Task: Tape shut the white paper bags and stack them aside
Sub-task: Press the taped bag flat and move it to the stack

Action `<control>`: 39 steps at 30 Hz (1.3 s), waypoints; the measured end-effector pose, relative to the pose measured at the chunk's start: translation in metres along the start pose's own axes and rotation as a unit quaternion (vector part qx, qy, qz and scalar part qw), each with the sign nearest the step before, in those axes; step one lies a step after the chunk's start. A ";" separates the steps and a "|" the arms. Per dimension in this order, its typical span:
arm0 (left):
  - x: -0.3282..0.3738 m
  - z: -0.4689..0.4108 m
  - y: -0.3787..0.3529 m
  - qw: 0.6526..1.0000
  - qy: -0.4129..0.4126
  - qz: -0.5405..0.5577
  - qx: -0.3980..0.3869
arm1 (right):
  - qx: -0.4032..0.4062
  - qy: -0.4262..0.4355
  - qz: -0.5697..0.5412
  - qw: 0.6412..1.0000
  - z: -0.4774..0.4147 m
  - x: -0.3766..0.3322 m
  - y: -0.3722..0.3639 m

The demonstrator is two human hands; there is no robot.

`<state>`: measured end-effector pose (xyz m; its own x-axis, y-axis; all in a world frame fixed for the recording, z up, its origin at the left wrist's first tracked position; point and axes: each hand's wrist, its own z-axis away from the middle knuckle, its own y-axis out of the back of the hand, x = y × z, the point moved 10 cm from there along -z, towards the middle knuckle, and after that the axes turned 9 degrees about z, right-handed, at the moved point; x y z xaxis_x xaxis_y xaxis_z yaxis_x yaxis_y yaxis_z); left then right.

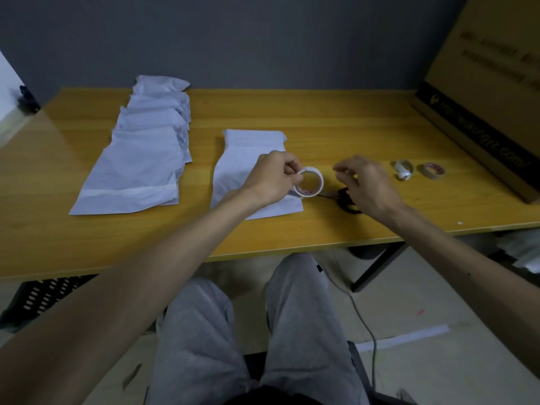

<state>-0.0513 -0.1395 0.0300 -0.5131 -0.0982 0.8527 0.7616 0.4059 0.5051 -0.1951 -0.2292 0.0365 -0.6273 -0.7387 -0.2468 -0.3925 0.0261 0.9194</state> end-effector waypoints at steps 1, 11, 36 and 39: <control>-0.001 -0.001 0.001 1.000 0.002 0.002 0.010 | -0.031 -0.024 0.043 0.998 0.002 0.013 -0.008; 0.011 -0.012 -0.004 0.999 0.002 0.014 0.039 | -0.128 -0.089 0.070 0.985 0.021 0.040 -0.019; 0.026 -0.014 -0.002 0.996 -0.035 -0.055 0.055 | -0.311 -0.145 -0.085 0.935 0.050 0.023 0.004; 0.028 -0.013 -0.001 0.995 -0.044 -0.065 0.057 | -0.296 -0.134 -0.088 0.942 0.046 0.014 0.002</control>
<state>-0.0610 -0.1549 0.0550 -0.6411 -0.0784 0.7635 0.6394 0.4955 0.5878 -0.2356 -0.2088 0.0210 -0.7654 -0.4980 -0.4075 -0.1129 -0.5195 0.8470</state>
